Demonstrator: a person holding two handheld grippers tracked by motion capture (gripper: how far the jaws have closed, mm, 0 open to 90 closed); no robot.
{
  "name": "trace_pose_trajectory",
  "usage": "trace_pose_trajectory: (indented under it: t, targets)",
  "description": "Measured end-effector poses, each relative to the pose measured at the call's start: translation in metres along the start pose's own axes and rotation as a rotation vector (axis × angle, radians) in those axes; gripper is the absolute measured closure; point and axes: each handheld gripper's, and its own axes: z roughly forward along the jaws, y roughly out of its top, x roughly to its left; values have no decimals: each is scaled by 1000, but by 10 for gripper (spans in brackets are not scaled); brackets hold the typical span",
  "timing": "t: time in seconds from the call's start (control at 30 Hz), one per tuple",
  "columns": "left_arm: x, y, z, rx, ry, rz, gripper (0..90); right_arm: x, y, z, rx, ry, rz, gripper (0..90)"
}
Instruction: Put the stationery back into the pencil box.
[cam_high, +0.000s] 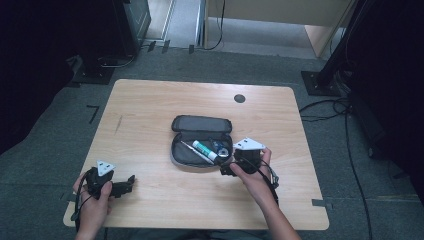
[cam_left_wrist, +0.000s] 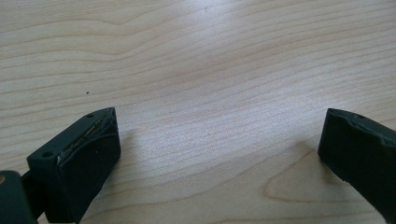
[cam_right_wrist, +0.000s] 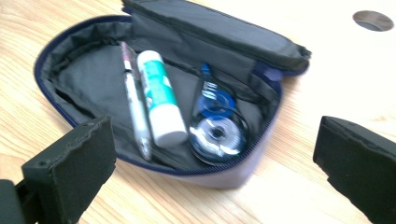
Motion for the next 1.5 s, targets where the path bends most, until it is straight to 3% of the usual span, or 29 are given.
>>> trace_pose_trajectory:
  t: [0.67, 1.5]
  targets:
    - [0, 0, 0, 0, 0, 1, 0, -41, -32, -26, 21, -76, 55, 0]
    - [0, 0, 0, 0, 0, 1, 0, -75, -64, -52, 64, -149, 107, 0]
